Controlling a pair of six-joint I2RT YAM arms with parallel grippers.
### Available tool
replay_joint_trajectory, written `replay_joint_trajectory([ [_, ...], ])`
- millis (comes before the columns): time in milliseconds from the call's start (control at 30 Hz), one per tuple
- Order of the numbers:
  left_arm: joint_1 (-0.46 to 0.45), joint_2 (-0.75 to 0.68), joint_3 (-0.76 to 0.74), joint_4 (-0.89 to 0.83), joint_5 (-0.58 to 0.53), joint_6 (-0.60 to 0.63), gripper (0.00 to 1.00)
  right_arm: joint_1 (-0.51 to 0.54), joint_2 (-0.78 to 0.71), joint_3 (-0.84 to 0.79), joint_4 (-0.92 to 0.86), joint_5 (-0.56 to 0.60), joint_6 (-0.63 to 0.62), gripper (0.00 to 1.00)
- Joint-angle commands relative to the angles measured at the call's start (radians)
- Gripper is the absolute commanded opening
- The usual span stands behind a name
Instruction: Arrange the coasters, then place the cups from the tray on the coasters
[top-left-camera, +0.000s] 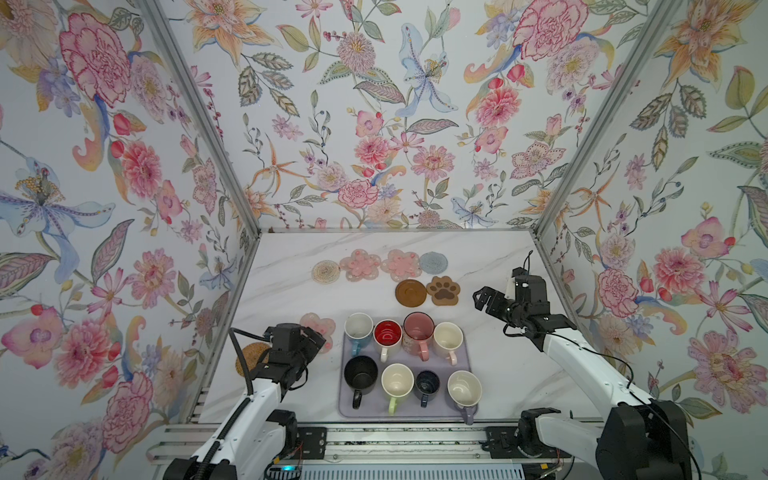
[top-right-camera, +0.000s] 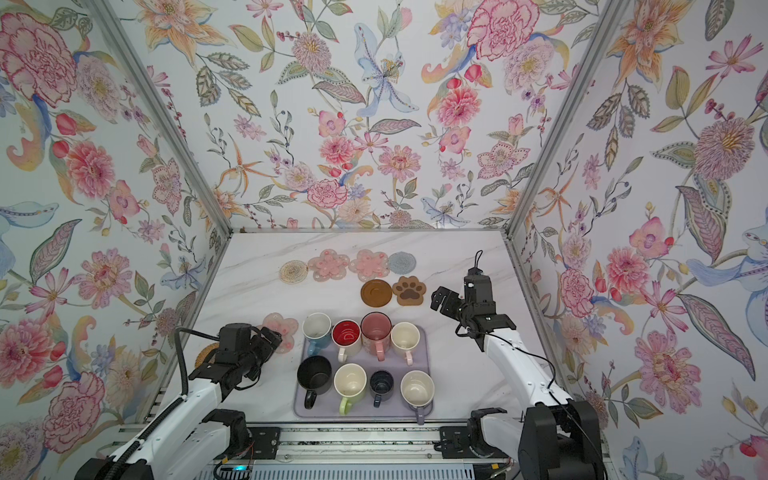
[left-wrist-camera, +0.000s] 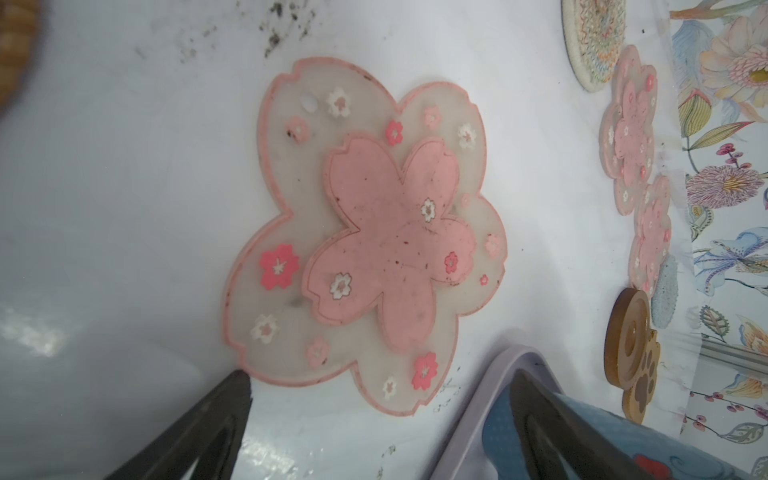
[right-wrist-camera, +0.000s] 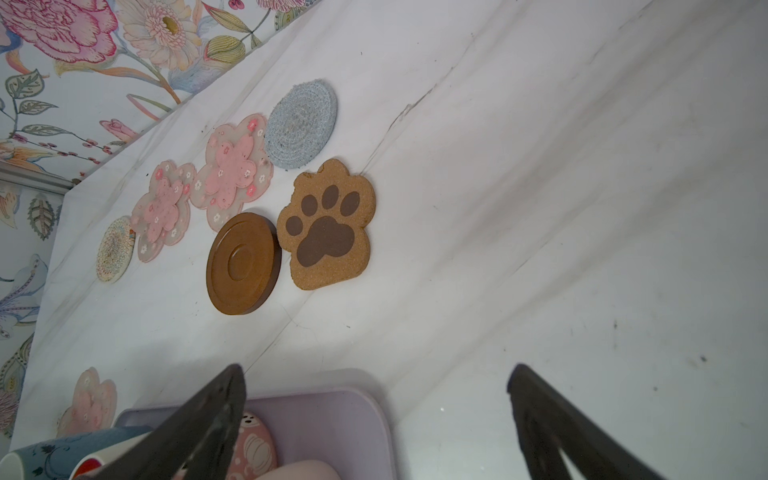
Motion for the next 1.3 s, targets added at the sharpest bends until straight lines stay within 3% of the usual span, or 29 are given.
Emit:
replay_joint_trajectory([
  [0,-0.004,0.042,-0.014,0.092,0.037,-0.031,0.99,-0.002,0.006,0.005,0.007,-0.009,-0.001,0.99],
  [800,0.0,0.371,0.146,0.245,0.062,0.119,0.99,-0.003,-0.001,0.011,-0.007,0.001,-0.002,0.99],
  [967,0.024,0.379,0.206,0.168,0.053,0.205,0.99,-0.003,0.0,0.017,-0.008,0.002,-0.004,0.99],
  [1267,0.133,0.269,0.304,-0.029,-0.022,0.452,0.99,-0.004,-0.002,0.022,-0.014,0.002,-0.013,0.99],
])
